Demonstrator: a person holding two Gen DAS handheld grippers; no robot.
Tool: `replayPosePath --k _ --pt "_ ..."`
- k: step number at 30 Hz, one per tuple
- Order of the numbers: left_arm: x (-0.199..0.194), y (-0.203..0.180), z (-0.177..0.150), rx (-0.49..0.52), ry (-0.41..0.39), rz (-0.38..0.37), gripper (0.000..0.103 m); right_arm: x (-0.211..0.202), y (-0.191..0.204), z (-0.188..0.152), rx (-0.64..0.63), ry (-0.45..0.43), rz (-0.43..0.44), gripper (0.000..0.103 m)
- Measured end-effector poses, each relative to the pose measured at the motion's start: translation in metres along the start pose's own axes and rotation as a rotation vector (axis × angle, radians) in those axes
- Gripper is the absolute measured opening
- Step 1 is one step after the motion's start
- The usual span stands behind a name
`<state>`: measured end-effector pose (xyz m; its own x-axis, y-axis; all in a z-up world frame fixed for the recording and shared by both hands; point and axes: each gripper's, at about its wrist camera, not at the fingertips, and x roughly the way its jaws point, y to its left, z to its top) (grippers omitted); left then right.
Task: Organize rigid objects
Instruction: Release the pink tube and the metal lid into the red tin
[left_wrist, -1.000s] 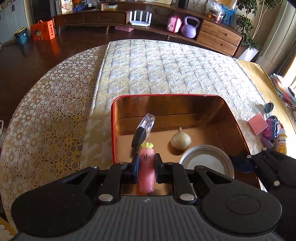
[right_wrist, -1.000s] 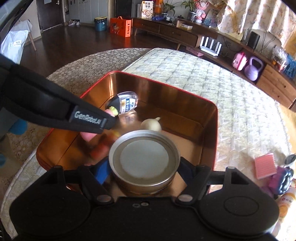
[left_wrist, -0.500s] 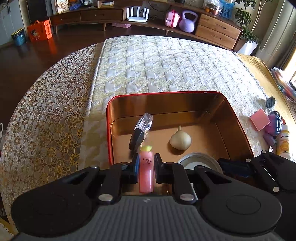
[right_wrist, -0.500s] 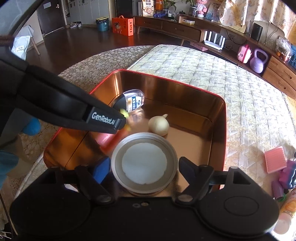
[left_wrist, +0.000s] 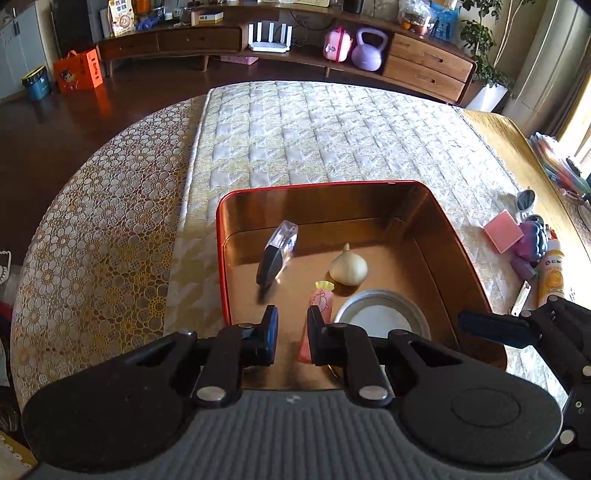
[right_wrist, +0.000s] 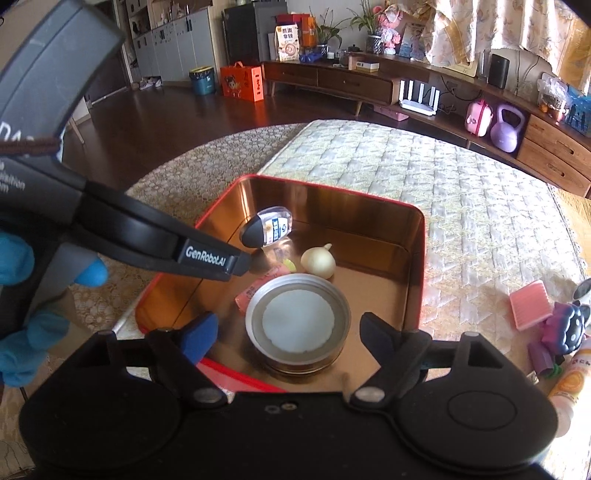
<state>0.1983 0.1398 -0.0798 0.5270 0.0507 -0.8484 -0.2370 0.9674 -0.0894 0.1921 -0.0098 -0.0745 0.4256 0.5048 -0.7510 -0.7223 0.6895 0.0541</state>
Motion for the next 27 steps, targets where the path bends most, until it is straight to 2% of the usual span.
replayPosePath --k 15,27 --pt "-0.047 -0.028 -0.022 0.07 -0.073 -0.067 0.016 -0.062 -0.007 -0.022 0.065 -0.128 -0.048 0.087" --pt "-0.07 -0.059 -0.047 0.117 -0.102 -0.128 0.016 -0.109 -0.026 -0.061 0.153 -0.207 -0.123 0.094"
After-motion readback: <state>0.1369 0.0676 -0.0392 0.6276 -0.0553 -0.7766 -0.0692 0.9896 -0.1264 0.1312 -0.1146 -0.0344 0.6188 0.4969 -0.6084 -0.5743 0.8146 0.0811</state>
